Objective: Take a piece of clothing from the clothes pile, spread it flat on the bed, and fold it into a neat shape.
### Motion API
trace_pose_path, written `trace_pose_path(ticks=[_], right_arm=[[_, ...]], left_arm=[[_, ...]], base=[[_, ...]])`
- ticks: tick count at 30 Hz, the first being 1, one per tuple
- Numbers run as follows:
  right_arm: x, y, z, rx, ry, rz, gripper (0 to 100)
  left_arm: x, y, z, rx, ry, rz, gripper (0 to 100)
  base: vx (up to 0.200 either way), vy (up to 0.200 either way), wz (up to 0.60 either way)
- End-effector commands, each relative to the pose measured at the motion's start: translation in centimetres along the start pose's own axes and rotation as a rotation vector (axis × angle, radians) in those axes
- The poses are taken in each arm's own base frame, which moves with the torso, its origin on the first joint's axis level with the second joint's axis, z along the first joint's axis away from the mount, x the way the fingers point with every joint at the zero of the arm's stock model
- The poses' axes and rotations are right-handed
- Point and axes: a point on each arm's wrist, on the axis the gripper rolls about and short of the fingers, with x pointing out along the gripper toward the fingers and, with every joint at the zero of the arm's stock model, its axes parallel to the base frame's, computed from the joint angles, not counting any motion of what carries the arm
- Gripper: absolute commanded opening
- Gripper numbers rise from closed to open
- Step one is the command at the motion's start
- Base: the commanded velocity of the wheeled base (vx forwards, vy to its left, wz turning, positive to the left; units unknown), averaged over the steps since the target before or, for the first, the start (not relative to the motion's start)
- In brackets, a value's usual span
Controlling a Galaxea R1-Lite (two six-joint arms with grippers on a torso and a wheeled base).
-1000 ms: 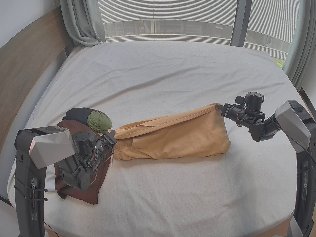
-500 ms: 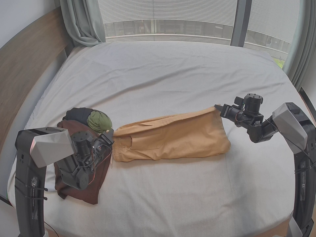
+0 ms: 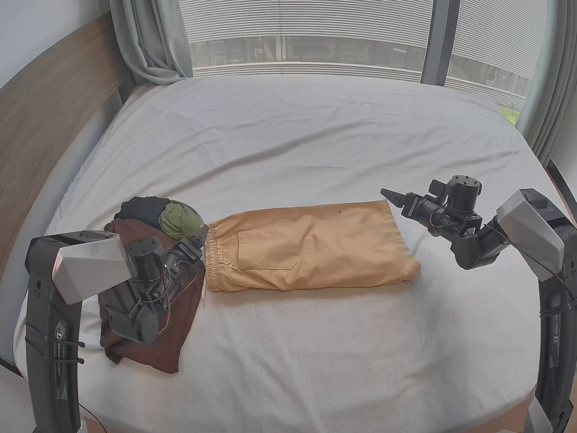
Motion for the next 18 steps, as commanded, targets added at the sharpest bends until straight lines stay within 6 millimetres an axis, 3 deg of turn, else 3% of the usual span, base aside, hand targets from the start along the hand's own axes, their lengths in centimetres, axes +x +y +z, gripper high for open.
trace_pose_path(ticks=[1, 13, 18], right_arm=[[-2.9, 2.8, 0.4, -0.009, -0.002, 0.035, 100], [-11.4, 4.7, -1.9, 0.039, 0.075, 0.046, 100], [-12.5, 4.7, -2.9, 0.050, 0.113, 0.054, 100]], left_arm=[[-1.4, -1.3, 0.8, 0.001, 0.022, -0.037, 100], [-7.1, -4.7, 3.1, 0.027, 0.190, -0.222, 100], [-8.4, -4.2, 2.7, 0.148, 0.235, -0.228, 100]], base=[[0.000, 0.000, 0.00], [0.000, 0.000, 0.00], [0.000, 0.000, 0.00]])
